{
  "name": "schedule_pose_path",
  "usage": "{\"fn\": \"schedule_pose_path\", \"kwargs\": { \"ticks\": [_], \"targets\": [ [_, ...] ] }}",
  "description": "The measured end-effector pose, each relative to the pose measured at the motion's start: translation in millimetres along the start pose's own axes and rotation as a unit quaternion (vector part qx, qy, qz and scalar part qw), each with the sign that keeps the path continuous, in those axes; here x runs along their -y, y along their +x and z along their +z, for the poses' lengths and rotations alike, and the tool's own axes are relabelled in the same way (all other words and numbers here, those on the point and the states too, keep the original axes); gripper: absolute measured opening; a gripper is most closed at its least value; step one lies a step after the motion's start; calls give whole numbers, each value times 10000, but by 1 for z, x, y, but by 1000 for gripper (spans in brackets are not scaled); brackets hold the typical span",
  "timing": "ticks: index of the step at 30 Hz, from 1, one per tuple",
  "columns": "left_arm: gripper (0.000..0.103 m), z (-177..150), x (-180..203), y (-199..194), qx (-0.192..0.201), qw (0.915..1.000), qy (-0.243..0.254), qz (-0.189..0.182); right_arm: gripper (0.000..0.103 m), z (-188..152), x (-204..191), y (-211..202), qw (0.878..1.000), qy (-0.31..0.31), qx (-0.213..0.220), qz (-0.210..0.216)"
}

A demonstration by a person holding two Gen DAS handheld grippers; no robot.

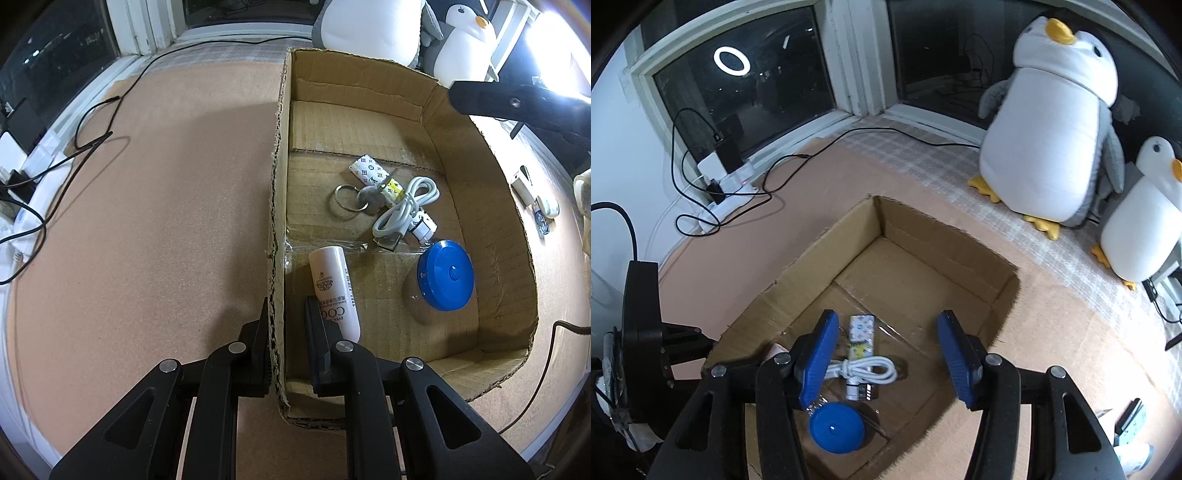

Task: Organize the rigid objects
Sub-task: 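Return the right gripper and grasp the white USB charger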

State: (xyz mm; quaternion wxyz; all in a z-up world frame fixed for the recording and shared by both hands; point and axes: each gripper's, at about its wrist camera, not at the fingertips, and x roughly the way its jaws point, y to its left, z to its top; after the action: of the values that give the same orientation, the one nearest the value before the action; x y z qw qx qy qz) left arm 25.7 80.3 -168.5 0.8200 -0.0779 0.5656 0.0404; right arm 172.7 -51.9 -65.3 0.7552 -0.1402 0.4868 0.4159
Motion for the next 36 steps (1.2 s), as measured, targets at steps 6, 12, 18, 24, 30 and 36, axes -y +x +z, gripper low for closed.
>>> {"fn": "schedule_pose_path", "kwargs": {
  "ticks": [6, 12, 18, 24, 30, 36],
  "targets": [
    [13, 0, 0, 0, -3, 10000, 5, 3, 52, -15, 28, -23, 9996, 224, 111, -158],
    [13, 1, 0, 0, -10, 10000, 8, 6, 52, -42, 78, -48, 9977, 450, 53, -503],
    [13, 1, 1, 0, -7, 10000, -7, -1, 52, -77, 136, -61, 9937, 523, -260, -960],
    [13, 2, 2, 0, -18, 10000, -6, 8, 52, -101, 184, -59, 9885, 774, -543, -1179],
    [13, 2, 2, 1, -20, 10000, -9, 13, 52, -112, 202, -41, 9866, 854, -846, -1102],
    [13, 3, 2, 1, -24, 10000, -6, 13, 52, -116, 207, -26, 9855, 853, -1019, -1052]
  ]
}}
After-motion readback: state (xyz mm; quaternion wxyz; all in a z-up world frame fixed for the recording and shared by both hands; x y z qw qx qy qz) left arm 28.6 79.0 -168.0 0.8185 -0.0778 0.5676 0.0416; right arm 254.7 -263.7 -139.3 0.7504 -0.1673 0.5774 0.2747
